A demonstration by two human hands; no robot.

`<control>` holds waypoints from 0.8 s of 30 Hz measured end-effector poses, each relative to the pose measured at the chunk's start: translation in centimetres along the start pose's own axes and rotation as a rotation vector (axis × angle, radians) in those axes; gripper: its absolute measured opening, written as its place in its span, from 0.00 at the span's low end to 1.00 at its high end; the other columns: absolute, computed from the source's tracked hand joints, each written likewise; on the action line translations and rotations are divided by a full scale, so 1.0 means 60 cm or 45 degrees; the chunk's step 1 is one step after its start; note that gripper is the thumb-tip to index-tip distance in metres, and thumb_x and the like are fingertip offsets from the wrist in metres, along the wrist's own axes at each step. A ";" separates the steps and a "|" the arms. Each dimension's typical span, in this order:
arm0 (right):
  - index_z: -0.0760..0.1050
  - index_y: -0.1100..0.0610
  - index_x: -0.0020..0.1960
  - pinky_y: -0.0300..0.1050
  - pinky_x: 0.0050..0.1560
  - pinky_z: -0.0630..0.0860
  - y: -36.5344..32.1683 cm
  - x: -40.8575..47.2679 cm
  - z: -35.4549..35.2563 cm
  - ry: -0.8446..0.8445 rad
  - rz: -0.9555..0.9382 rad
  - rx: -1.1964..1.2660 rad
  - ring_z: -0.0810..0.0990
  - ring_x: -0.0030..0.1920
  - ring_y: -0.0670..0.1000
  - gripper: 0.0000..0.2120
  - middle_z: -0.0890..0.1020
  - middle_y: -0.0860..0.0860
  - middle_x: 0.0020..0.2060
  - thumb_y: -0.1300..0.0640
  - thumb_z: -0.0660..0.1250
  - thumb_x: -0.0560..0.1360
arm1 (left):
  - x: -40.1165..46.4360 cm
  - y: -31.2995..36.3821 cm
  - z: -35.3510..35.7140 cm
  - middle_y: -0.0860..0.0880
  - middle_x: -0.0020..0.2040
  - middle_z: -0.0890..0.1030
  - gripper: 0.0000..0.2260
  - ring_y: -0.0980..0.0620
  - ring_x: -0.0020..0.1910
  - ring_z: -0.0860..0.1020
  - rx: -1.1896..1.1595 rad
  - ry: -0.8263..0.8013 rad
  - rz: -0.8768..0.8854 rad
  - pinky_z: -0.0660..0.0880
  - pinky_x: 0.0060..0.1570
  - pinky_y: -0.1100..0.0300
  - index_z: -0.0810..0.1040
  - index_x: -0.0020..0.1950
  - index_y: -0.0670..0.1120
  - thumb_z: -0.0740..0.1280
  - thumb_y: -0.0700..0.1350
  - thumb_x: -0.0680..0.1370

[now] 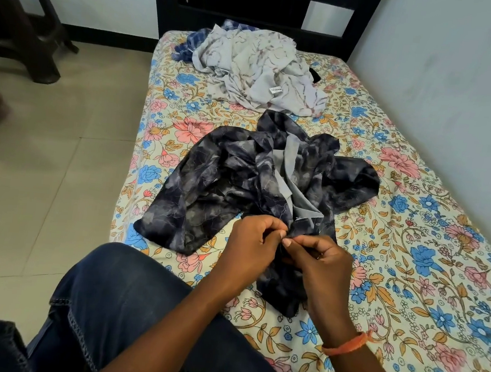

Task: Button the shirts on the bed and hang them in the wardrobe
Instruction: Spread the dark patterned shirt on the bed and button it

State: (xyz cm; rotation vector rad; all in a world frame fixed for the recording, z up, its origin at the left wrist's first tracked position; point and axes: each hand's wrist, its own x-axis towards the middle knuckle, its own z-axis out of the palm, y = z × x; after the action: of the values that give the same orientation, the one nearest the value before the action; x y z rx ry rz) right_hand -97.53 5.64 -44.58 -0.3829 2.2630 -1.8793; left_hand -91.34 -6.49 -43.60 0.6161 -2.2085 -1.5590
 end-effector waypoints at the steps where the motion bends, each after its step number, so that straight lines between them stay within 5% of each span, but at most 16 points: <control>1: 0.85 0.57 0.41 0.58 0.47 0.83 0.002 0.002 -0.001 0.005 -0.009 -0.016 0.85 0.42 0.54 0.04 0.84 0.52 0.41 0.61 0.78 0.68 | 0.000 0.001 0.000 0.55 0.44 0.84 0.07 0.63 0.43 0.80 -0.011 -0.004 -0.015 0.73 0.40 0.73 0.84 0.50 0.45 0.67 0.40 0.79; 5: 0.84 0.53 0.41 0.59 0.44 0.83 0.008 0.003 -0.001 0.044 -0.043 -0.101 0.85 0.41 0.54 0.04 0.84 0.51 0.40 0.58 0.78 0.69 | -0.005 0.011 0.001 0.55 0.36 0.82 0.06 0.63 0.31 0.78 -0.093 0.004 -0.065 0.71 0.32 0.72 0.84 0.47 0.45 0.67 0.40 0.78; 9: 0.82 0.53 0.42 0.59 0.41 0.82 0.006 -0.002 0.002 0.061 -0.120 -0.201 0.83 0.40 0.50 0.03 0.82 0.47 0.40 0.59 0.76 0.72 | -0.008 0.018 0.004 0.53 0.34 0.84 0.03 0.55 0.33 0.82 -0.077 0.017 -0.058 0.80 0.35 0.60 0.85 0.42 0.48 0.72 0.45 0.75; 15: 0.83 0.53 0.42 0.53 0.41 0.83 0.001 -0.003 0.004 0.037 -0.134 -0.233 0.83 0.40 0.48 0.05 0.82 0.47 0.40 0.57 0.78 0.69 | -0.001 0.013 0.001 0.56 0.31 0.81 0.09 0.63 0.29 0.78 0.027 0.035 -0.029 0.70 0.30 0.72 0.84 0.37 0.47 0.69 0.40 0.76; 19: 0.83 0.56 0.43 0.48 0.42 0.84 -0.004 -0.003 0.003 -0.067 -0.019 -0.034 0.86 0.40 0.53 0.06 0.85 0.53 0.40 0.60 0.79 0.68 | 0.006 0.003 0.003 0.54 0.34 0.82 0.08 0.63 0.31 0.77 -0.009 0.033 -0.106 0.69 0.32 0.73 0.84 0.40 0.44 0.68 0.40 0.78; 24: 0.79 0.64 0.49 0.45 0.38 0.82 0.001 -0.002 0.007 -0.145 0.219 0.374 0.83 0.41 0.58 0.11 0.84 0.60 0.41 0.65 0.76 0.68 | 0.013 -0.010 0.005 0.53 0.36 0.81 0.09 0.59 0.35 0.76 -0.080 -0.063 -0.196 0.72 0.39 0.62 0.82 0.42 0.45 0.65 0.42 0.80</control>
State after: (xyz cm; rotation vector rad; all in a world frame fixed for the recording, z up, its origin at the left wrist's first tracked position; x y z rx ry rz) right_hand -97.31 5.27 -44.70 -0.2360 1.8475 -2.0034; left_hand -92.08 -6.86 -44.23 0.7519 -2.1831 -1.7304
